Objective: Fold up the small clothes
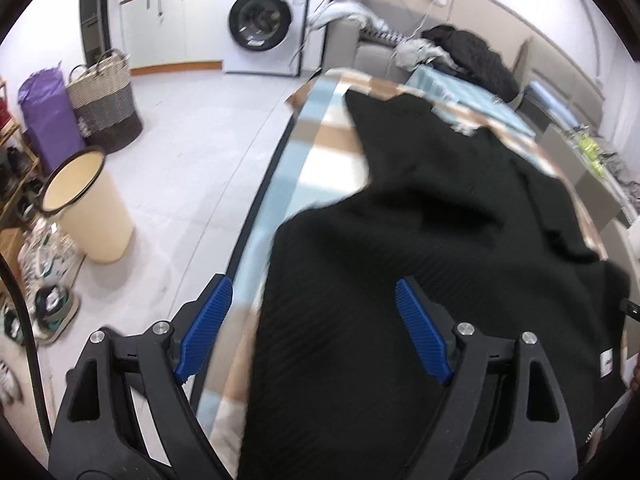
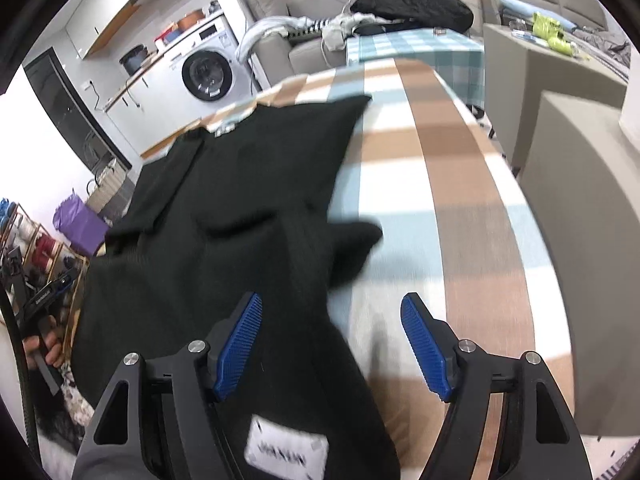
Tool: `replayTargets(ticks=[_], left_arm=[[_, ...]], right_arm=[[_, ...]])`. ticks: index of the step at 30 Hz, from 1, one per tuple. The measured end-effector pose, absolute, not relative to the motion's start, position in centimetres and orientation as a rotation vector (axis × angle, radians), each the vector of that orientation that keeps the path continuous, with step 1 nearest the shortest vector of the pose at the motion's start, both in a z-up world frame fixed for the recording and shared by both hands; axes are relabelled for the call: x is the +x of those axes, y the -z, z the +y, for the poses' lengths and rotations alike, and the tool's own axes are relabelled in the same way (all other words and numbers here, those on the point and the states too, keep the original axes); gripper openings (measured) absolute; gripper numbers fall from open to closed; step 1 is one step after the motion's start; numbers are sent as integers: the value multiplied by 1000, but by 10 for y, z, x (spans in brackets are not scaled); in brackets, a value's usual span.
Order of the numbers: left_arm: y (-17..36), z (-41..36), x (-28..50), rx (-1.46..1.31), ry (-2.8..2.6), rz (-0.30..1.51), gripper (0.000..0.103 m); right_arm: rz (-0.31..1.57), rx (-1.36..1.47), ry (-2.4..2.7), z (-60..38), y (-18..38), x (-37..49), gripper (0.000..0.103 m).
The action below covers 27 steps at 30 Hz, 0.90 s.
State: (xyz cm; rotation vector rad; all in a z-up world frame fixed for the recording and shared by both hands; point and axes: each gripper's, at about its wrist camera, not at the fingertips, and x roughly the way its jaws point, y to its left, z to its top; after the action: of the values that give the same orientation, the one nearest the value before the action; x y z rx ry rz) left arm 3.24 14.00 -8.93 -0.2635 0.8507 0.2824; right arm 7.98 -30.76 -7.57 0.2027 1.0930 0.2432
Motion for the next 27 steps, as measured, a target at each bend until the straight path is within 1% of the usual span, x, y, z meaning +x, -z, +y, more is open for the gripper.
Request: replayTargets(ticks=[9, 14, 15, 16, 17, 19, 21, 23, 24, 25, 26, 27], left_arm=[[119, 143, -2, -283, -296, 953, 82], [124, 134, -11, -264, -285, 977, 73], [124, 132, -14, -261, -279, 975, 67], [124, 129, -14, -252, -271, 974, 56], [123, 126, -15, -238, -261, 972, 49], [121, 121, -15, -209, -246, 961, 21], [119, 119, -15, -218, -222, 951, 6], [112, 117, -17, -217, -222, 924, 5], [108, 117, -19, -218, -218, 906, 5], [103, 117, -21, -226, -213, 886, 5], [97, 118, -24, -235, -209, 866, 5], [90, 119, -29, -247, -202, 835, 5]], right_arm=[[1117, 177, -236, -316, 91, 44, 74], [1121, 168, -230, -320, 93, 34, 73], [1116, 158, -231, -320, 93, 33, 74], [1116, 152, -230, -320, 93, 33, 73], [1114, 144, -225, -320, 93, 32, 73], [1106, 129, -228, -319, 93, 30, 73], [1094, 78, -237, -312, 94, 28, 72], [1068, 21, -273, -303, 94, 25, 61], [1058, 4, -293, -299, 94, 24, 43], [1052, -20, -331, -294, 95, 23, 18], [1054, -42, -344, -291, 95, 22, 10], [1042, -57, -355, -289, 92, 19, 8]])
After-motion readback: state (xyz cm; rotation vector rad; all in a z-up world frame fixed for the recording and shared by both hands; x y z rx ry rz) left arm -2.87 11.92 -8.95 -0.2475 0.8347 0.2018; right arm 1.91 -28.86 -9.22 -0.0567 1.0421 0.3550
